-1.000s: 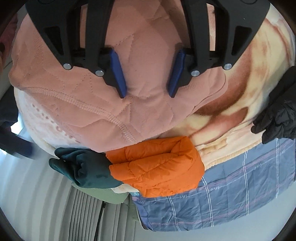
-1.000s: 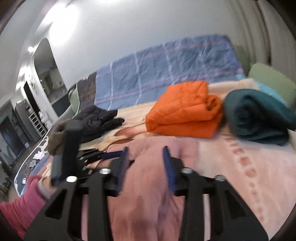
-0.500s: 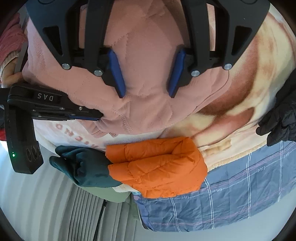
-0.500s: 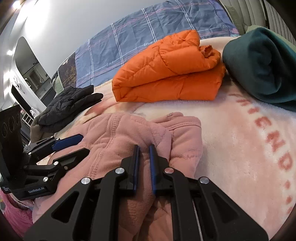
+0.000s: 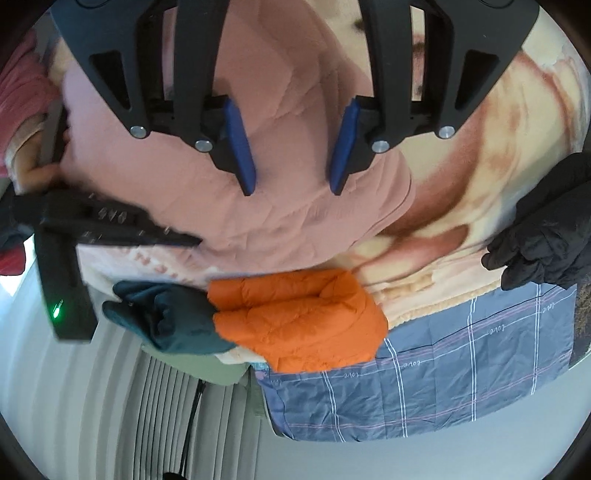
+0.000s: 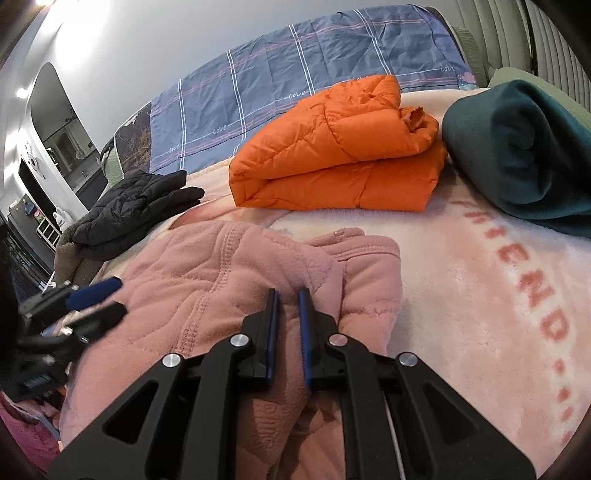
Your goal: Fold large clothes
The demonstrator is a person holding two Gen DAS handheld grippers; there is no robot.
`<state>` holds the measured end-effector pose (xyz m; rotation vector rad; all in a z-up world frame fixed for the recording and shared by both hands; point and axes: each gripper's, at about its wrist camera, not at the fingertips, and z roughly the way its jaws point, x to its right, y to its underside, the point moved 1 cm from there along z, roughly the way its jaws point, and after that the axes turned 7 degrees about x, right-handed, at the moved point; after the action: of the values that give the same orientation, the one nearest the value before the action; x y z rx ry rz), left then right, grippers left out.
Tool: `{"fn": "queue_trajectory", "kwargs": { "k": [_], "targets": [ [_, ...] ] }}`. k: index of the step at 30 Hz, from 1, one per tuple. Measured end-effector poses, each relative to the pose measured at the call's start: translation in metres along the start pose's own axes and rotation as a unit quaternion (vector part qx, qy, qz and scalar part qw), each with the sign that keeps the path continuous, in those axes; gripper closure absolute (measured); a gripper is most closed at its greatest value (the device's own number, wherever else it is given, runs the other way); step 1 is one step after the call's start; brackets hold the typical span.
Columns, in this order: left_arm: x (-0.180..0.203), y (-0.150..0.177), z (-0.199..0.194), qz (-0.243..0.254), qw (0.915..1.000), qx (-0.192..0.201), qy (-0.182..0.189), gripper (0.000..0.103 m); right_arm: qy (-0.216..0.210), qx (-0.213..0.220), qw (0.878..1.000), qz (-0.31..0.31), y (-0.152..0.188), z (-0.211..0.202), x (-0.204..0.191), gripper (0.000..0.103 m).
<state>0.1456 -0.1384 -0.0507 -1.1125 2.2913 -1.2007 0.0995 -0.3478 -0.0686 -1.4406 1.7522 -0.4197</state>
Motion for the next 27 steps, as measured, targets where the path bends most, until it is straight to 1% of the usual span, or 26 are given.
{"fn": "queue_trajectory", "kwargs": {
  "k": [2,5,7,9,11,13,14,16,18,19,20,21,22,23,24,25,26,27],
  "targets": [
    [-0.003,0.005,0.007,-0.012,0.9999,0.0,0.002,0.059,0.001,0.0,1.0,0.002,0.0,0.005,0.001,0.094],
    [-0.006,0.01,0.013,-0.035,0.9994,0.004,0.003,0.059,-0.014,-0.007,1.0,0.025,0.0,0.013,0.011,0.094],
    [-0.006,0.01,0.011,-0.032,0.9995,0.005,0.003,0.059,-0.013,-0.005,1.0,0.023,0.0,0.011,0.01,0.094],
    [-0.005,0.009,0.005,-0.028,0.9996,0.005,0.002,0.059,-0.006,0.003,1.0,0.007,-0.002,0.002,0.002,0.093],
    [-0.003,0.005,-0.011,-0.029,0.9995,0.011,-0.002,0.059,-0.002,0.017,1.0,-0.008,-0.005,-0.015,-0.007,0.093],
    [0.002,0.003,-0.028,-0.023,0.9995,0.021,-0.009,0.061,-0.004,0.036,0.999,-0.015,-0.007,-0.038,-0.014,0.088],
    [0.004,0.003,-0.037,-0.021,0.9994,0.026,-0.009,0.061,-0.001,0.046,0.999,-0.016,-0.007,-0.052,-0.017,0.083],
    [0.005,0.008,-0.053,-0.023,0.9993,0.028,0.006,0.059,-0.005,0.061,0.998,-0.018,-0.001,-0.079,-0.021,0.083],
    [0.004,0.015,-0.059,-0.038,0.999,0.021,0.011,0.059,-0.032,0.055,0.998,-0.011,0.015,-0.096,-0.021,0.083],
    [0.001,0.02,-0.06,-0.051,0.9984,0.019,0.016,0.059,-0.034,0.051,0.998,-0.009,0.022,-0.097,-0.02,0.083],
    [-0.001,0.024,-0.06,-0.065,0.9974,0.018,0.026,0.059,-0.027,0.044,0.999,-0.007,0.031,-0.096,-0.018,0.083],
    [-0.001,0.027,-0.059,-0.07,0.9968,0.017,0.035,0.059,-0.006,0.028,1.0,0.003,0.043,-0.088,-0.011,0.083],
    [0.001,0.029,-0.054,-0.067,0.9969,0.014,0.038,0.059,0.009,0.018,1.0,0.018,0.051,-0.079,-0.002,0.085],
    [0.005,0.03,-0.048,-0.055,0.9979,0.01,0.032,0.058,0.017,0.005,0.999,0.035,0.06,-0.067,0.007,0.087],
    [0.015,0.031,-0.041,-0.025,0.9996,0.007,0.015,0.058,0.021,0.008,0.999,0.047,0.069,-0.053,0.017,0.088],
    [0.027,0.03,-0.033,0.017,0.9998,0.007,-0.01,0.058,0.022,0.011,0.998,0.051,0.071,-0.049,0.02,0.088],
    [0.036,0.029,-0.028,0.045,0.9983,0.008,-0.035,0.058,0.02,0.009,0.998,0.062,0.068,-0.049,0.022,0.089],
    [0.039,0.026,-0.026,0.048,0.9978,0.006,-0.044,0.058,0.024,0.007,0.998,0.062,0.066,-0.049,0.021,0.089]
  ]
}}
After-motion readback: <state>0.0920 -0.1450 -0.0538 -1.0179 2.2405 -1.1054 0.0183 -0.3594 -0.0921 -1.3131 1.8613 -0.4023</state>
